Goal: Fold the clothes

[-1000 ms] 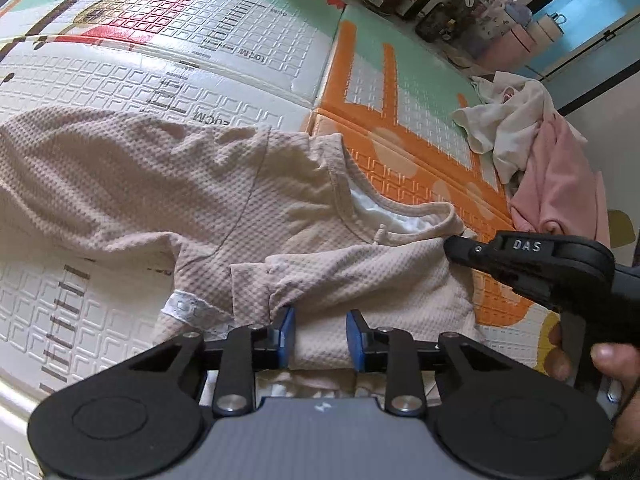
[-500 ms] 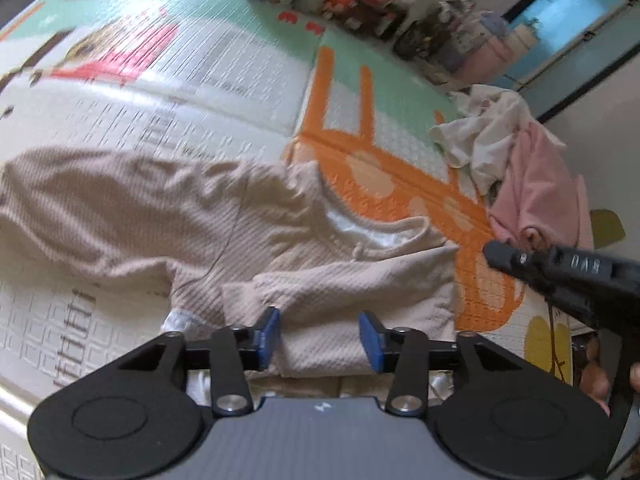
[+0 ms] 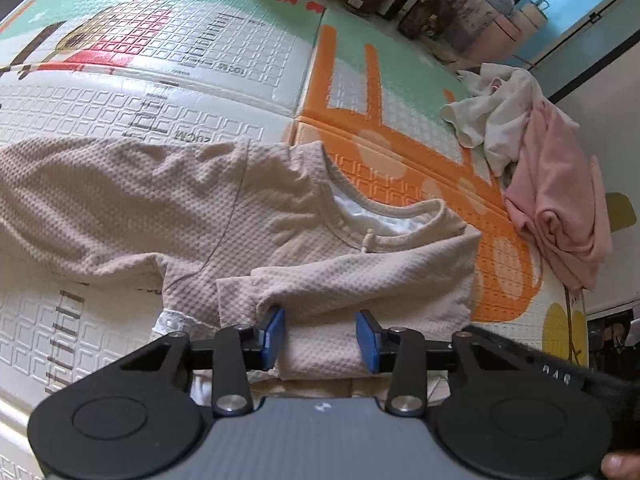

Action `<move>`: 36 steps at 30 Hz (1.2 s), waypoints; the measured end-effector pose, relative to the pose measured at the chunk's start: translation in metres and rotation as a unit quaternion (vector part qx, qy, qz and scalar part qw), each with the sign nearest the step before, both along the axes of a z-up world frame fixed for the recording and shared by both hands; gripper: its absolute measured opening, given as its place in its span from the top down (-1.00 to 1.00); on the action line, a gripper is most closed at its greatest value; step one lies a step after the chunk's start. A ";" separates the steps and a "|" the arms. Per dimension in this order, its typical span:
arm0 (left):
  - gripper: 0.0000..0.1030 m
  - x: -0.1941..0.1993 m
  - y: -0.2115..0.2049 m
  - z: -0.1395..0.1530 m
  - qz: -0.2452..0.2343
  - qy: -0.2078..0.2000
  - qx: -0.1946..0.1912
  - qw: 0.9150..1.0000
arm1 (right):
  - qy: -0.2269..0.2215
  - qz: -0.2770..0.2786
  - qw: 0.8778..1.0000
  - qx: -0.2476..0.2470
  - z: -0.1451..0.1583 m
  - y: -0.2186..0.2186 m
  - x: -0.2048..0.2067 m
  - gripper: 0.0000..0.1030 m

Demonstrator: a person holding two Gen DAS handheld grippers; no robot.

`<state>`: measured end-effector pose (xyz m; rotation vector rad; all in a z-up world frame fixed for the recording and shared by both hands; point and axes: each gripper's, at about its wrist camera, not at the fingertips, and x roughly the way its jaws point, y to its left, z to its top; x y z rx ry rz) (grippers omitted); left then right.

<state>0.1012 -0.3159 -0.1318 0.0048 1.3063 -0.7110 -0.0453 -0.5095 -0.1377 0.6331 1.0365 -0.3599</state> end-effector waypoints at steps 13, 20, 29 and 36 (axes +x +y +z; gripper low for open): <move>0.03 -0.002 0.009 0.018 0.020 -0.015 -0.015 1.000 | -0.014 -0.030 0.999 0.024 0.008 -0.006 -0.009 0.83; -0.16 0.000 0.042 0.056 0.047 -0.046 -0.037 0.997 | -0.056 -0.014 0.998 0.011 0.049 0.015 -0.010 0.72; -0.26 0.018 0.114 0.090 0.111 -0.073 -0.033 0.991 | -0.084 0.024 0.996 -0.006 0.090 0.054 0.000 0.72; -0.33 0.037 0.171 0.101 0.156 -0.085 -0.020 0.984 | -0.088 0.055 0.995 -0.002 0.100 0.089 0.022 0.72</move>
